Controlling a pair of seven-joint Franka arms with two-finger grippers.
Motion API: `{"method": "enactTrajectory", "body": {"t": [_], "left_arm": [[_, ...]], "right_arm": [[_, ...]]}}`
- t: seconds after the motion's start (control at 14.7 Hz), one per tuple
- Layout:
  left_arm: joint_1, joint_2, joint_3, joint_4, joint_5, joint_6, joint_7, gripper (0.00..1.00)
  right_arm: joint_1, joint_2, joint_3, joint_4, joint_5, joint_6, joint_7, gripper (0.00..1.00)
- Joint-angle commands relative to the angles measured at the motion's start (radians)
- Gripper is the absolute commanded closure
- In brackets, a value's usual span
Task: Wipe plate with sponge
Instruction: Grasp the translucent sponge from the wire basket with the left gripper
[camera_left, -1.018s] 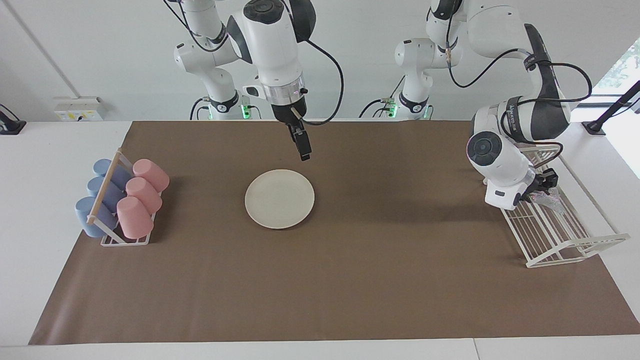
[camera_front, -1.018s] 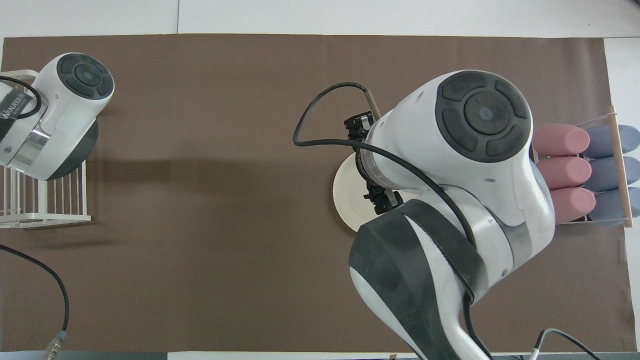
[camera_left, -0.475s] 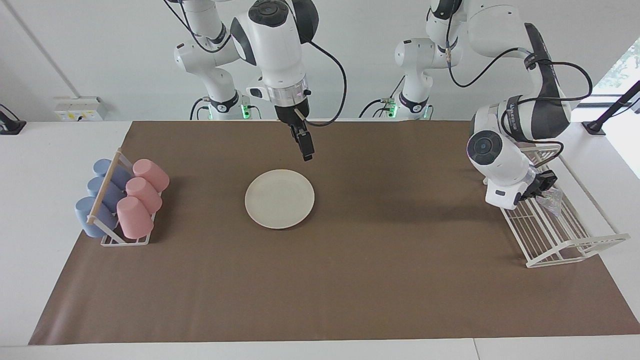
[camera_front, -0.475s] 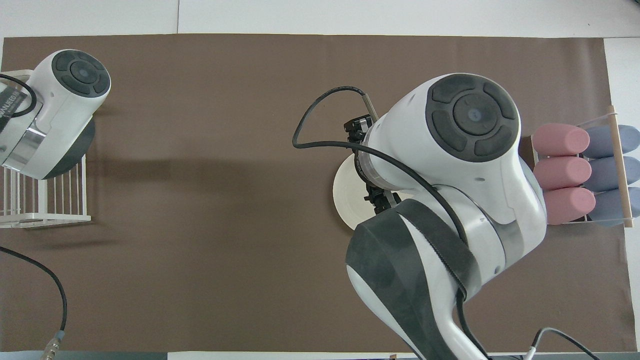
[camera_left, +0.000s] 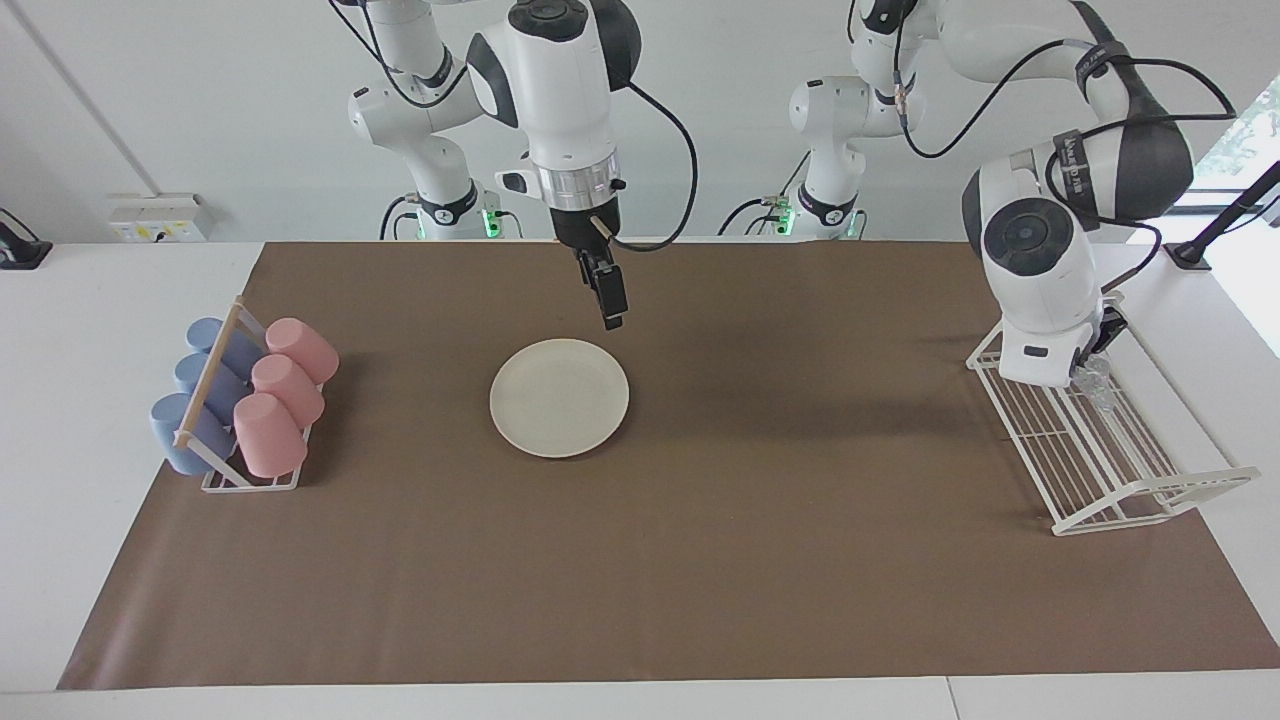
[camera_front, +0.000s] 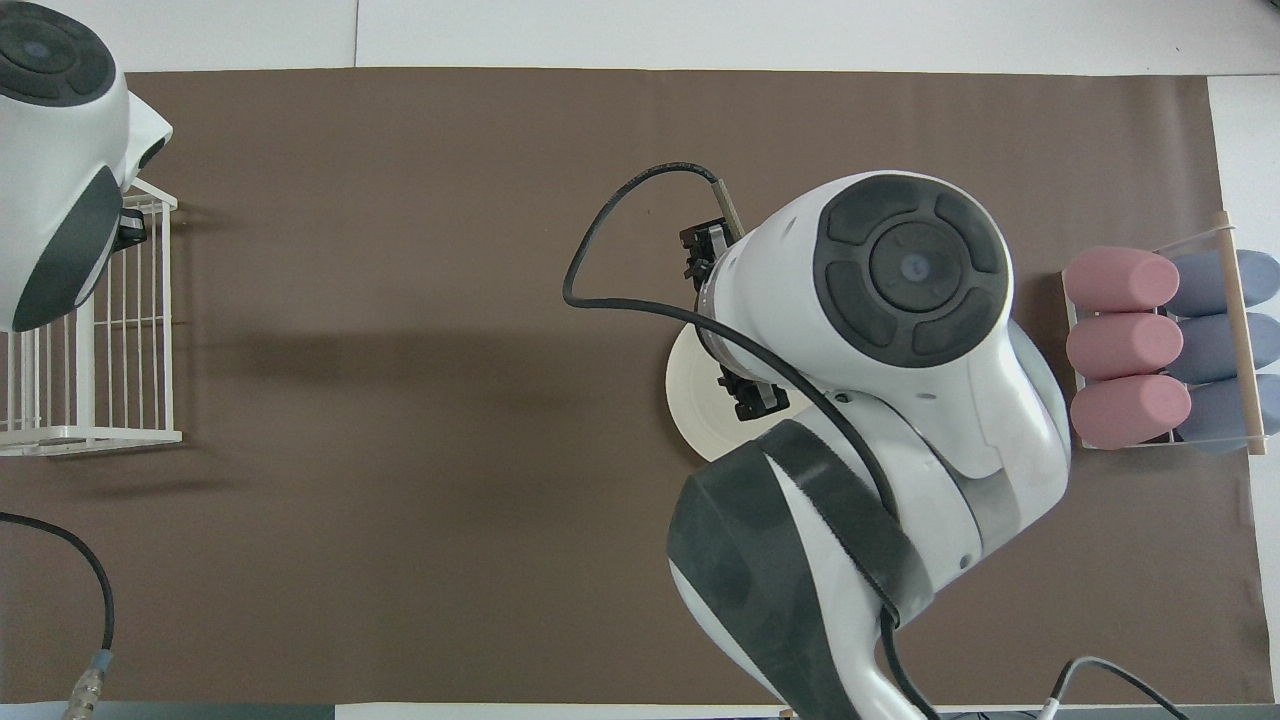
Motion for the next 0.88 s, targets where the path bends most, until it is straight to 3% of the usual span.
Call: {"method": "enactTrajectory", "body": {"t": [0.0,0.14,0.41,0.54,0.61,0.81], "left_arm": [[-0.008,0.000,-0.002,0.092,-0.224,-0.083,0.014,1.00],[-0.001,-0.006,0.007,0.115,-0.395,-0.098,0.014,1.00],[0.071,-0.049,0.018,0.114,-0.785,-0.089,0.014,1.00],[0.090,-0.063,0.018,0.105,-0.940,-0.089,0.007,1.00],[0.091,-0.067,0.018,0.091,-1.005,-0.089,0.005,1.00],[0.094,-0.133,0.019,-0.045,-1.201,-0.040,0.016,1.00]], "right_arm": [[0.015,0.105,0.007,0.151,-0.039,-0.140,0.065,0.00],[0.031,0.179,0.007,0.293,-0.039,-0.228,0.065,0.00],[0.068,0.178,0.005,0.275,-0.054,-0.232,0.140,0.00],[0.069,0.178,0.005,0.276,-0.036,-0.221,0.179,0.10],[0.074,0.178,0.007,0.276,-0.033,-0.212,0.221,0.11],[0.085,0.178,0.010,0.275,-0.022,-0.212,0.258,0.00]]}}
